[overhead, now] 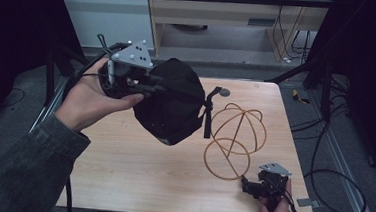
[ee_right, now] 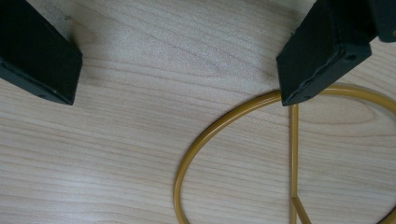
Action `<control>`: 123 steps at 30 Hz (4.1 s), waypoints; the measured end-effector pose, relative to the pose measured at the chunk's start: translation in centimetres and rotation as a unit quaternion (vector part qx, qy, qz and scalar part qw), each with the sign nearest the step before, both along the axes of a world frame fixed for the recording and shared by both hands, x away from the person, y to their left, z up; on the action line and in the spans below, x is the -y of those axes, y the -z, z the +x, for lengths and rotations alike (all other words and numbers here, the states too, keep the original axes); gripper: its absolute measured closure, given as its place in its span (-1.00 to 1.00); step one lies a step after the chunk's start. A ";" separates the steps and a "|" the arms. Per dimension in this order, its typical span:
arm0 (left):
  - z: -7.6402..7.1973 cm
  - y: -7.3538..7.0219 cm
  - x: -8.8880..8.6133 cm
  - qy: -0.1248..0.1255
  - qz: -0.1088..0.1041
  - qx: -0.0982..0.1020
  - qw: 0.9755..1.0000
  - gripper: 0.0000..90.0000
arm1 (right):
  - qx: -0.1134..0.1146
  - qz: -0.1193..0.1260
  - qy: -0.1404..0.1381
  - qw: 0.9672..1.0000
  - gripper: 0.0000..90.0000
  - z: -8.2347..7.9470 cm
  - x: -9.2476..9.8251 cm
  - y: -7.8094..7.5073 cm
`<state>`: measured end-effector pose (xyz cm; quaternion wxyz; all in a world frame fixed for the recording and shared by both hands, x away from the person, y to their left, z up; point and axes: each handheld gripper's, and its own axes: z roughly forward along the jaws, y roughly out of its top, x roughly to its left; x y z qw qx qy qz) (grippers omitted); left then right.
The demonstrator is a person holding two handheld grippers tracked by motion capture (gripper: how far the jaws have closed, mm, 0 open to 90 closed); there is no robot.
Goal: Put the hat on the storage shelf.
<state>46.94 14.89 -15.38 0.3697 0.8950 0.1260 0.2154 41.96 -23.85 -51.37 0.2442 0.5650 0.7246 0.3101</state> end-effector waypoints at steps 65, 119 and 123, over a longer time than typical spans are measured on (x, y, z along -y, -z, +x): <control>1.8 0.1 13.8 0.065 0.004 0.002 0.998 0.64 | -0.001 0.001 -0.001 1.000 -0.99 0.0 0.0 0.0; 3.5 6.8 19.4 0.074 0.058 -0.027 0.995 0.60 | 0.000 -0.001 -0.002 1.000 -0.99 0.0 0.1 0.0; 3.6 7.2 19.3 0.074 0.059 -0.031 0.995 0.60 | 0.000 -0.002 -0.001 1.000 -0.99 0.0 0.1 0.0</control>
